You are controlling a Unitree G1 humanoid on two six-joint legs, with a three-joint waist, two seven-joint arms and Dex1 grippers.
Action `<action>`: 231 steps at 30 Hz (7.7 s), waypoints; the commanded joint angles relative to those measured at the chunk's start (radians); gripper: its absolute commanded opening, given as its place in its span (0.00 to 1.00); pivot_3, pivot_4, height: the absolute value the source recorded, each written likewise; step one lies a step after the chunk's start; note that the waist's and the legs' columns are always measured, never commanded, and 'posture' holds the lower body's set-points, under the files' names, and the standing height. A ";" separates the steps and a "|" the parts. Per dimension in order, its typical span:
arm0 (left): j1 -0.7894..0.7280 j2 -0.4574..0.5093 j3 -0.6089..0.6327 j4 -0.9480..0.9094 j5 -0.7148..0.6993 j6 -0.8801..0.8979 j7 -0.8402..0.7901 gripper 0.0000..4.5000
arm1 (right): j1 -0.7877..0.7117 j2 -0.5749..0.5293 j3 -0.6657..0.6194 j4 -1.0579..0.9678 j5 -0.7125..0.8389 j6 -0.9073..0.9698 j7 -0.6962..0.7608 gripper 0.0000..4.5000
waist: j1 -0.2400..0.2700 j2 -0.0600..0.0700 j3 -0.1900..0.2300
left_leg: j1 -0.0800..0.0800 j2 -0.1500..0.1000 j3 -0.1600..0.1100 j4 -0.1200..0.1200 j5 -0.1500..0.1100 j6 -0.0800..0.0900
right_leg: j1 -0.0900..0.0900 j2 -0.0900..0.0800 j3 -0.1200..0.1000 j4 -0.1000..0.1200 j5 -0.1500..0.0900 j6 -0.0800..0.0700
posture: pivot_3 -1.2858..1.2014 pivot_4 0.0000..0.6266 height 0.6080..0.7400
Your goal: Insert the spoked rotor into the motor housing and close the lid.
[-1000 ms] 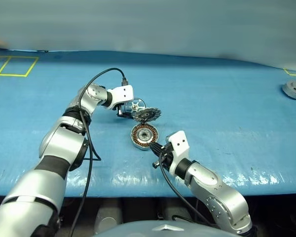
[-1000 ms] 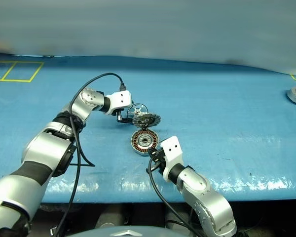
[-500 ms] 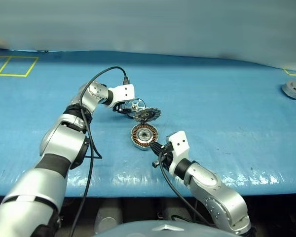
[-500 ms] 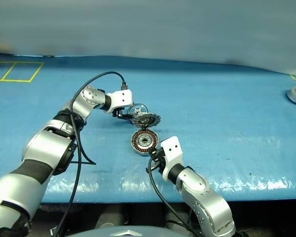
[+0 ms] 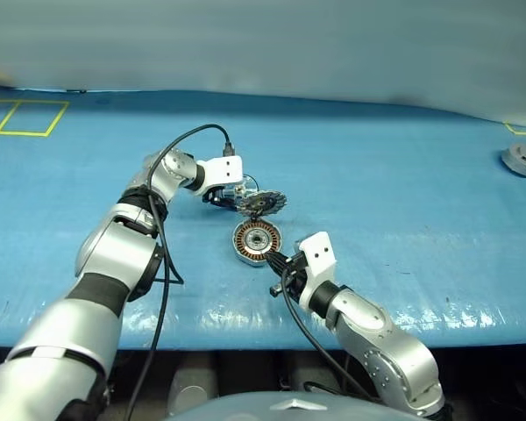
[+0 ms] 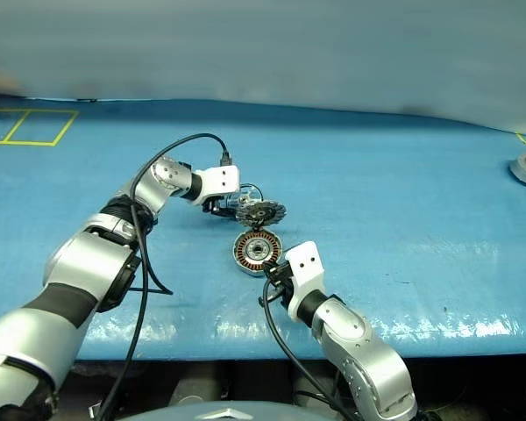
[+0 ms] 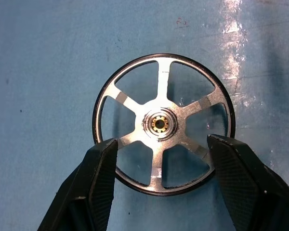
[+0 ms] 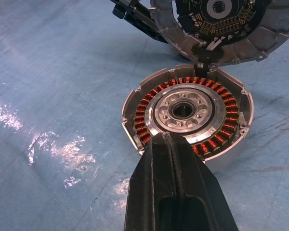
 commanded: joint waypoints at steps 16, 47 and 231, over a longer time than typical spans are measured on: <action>-0.030 -0.009 -0.012 0.015 0.033 0.030 0.006 0.13 | 0.000 0.020 -0.004 -0.049 0.001 -0.026 -0.025 0.00 | 0.000 0.000 -0.001 | 0.002 0.000 0.000 0.000 0.000 0.000 | 0.002 0.000 0.000 0.000 0.000 0.000 | 0.52 0.24 1.00; 0.094 0.149 0.192 -0.221 -0.222 0.305 -0.151 0.51 | -0.083 0.026 0.018 0.021 0.017 -0.007 0.043 0.00 | -0.008 -0.001 -0.001 | 0.004 0.000 -0.002 0.001 0.000 0.000 | 0.004 0.000 0.000 0.001 0.000 0.000 | 0.52 0.24 1.00; 0.915 0.235 0.261 -1.694 -0.674 0.868 0.033 0.01 | 0.090 0.031 -0.119 0.078 0.010 -0.293 0.047 0.00 | -0.008 0.001 0.000 | 0.019 0.000 0.006 -0.006 0.000 0.000 | 0.011 0.000 0.012 0.000 -0.010 -0.004 | 0.52 0.24 1.00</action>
